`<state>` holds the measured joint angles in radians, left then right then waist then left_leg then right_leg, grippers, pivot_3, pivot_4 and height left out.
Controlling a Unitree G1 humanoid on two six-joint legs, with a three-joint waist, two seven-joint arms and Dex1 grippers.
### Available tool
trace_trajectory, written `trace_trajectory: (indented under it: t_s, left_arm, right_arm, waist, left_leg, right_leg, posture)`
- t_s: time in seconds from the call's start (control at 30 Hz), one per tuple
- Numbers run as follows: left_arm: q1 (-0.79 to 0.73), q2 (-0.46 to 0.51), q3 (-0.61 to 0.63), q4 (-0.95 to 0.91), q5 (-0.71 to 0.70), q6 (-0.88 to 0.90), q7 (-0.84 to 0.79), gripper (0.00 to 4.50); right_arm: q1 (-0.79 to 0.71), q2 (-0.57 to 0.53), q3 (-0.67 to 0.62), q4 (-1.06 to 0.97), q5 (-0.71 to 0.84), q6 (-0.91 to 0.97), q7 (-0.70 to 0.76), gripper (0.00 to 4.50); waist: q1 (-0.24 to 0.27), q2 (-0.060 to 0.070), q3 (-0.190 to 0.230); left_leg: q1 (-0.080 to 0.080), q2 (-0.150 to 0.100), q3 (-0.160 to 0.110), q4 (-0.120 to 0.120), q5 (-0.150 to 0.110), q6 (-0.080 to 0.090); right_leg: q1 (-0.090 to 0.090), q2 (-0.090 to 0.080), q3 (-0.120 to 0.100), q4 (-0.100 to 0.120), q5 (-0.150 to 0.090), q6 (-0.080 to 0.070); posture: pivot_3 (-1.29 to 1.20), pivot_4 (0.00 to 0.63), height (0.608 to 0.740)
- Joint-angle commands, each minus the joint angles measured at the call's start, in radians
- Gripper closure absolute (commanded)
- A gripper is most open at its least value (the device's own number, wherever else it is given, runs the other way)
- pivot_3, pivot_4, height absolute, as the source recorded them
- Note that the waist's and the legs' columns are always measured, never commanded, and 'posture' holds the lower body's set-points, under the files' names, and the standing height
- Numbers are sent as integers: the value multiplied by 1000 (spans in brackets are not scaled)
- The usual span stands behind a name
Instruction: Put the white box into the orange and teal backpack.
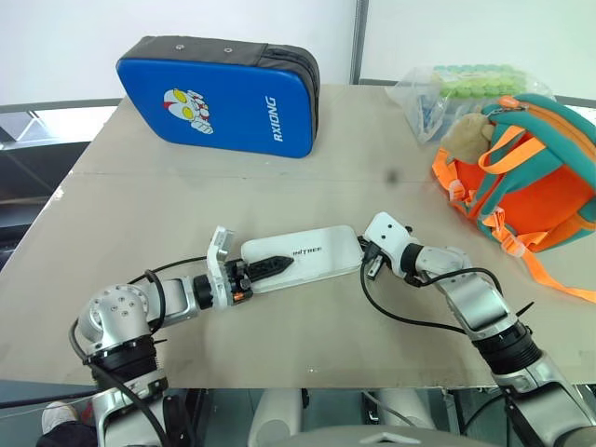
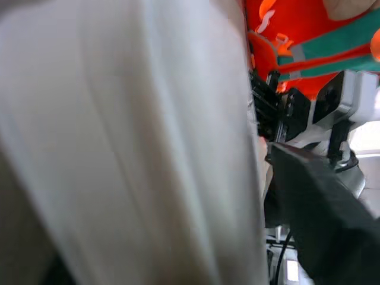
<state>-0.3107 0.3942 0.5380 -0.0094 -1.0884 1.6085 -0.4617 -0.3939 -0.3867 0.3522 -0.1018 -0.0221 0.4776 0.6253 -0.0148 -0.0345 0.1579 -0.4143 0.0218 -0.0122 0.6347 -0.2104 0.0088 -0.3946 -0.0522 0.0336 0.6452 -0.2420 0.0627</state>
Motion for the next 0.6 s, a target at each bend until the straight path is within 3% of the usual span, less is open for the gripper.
trace_trajectory:
  t_s: [0.03, 0.13, 0.17, 0.23, 0.33, 0.4, 0.5, 0.6]
  left_arm:
    - [-3, -4, 10, -21, -51, 6, 51, 3361]
    - [-12, -26, 34, -22, -73, 6, 86, 3423]
    - [-14, -32, 37, -31, -86, 6, 97, 3423]
    - [-21, -47, 49, -52, -114, 5, 117, 3423]
    - [-36, -71, 74, -68, -150, 0, 152, 3423]
    - [-71, -97, 75, -101, -188, -24, 191, 3423]
    - [-114, -137, 66, -123, -246, -56, 248, 3423]
    - [-157, -162, 54, -120, -305, -114, 319, 3423]
  right_arm:
    - [6, 14, -41, -52, 52, 15, 22, 4500]
    - [19, 10, -98, -115, 119, 94, 39, 4500]
    - [26, 9, -146, -144, 145, 125, 24, 4248]
    - [52, -8, -238, -221, 188, 185, 3, 3688]
    - [92, -36, -334, -324, 246, 263, -10, 2204]
    - [165, -33, -571, -518, 429, 407, -18, 1217]
    - [239, -41, -772, -693, 566, 586, -66, 129]
    - [271, -33, -894, -798, 649, 721, -142, 35]
  waist:
    - [0, 0, 0]
    - [2, 0, 0]
    - [2, 0, 0]
    - [3, 0, 0]
    - [7, 1, 1]
    - [12, 1, 1]
    - [29, 2, 3]
    - [26, 2, 3]
  left_leg:
    - [0, 0, 0, 0, 0, 0]
    - [0, 0, 0, 0, 0, 0]
    - [0, 0, 0, 0, 0, 0]
    - [-1, 0, -1, 0, 0, 0]
    - [-2, -1, -2, 0, 0, 0]
    - [-2, -1, -1, 0, 0, 0]
    - [-5, -1, -6, 0, 0, 0]
    - [-5, -1, -7, 0, 0, 0]
  right_leg:
    - [0, 0, 0, 0, 0, 0]
    - [0, 0, 0, 0, 0, 0]
    - [0, 0, 0, 0, 0, 0]
    - [0, -1, 0, 0, 0, 0]
    - [0, -1, -1, 0, 0, 0]
    - [0, -1, -1, -1, 0, 0]
    - [0, -2, -4, -2, 0, 0]
    - [0, -2, -5, -2, 0, 0]
  posture:
    - [0, 150, 740]
    - [0, 150, 740]
    - [0, 150, 740]
    - [0, 150, 740]
    - [0, 150, 740]
    - [0, 150, 740]
    - [0, 150, 740]
    - [0, 150, 740]
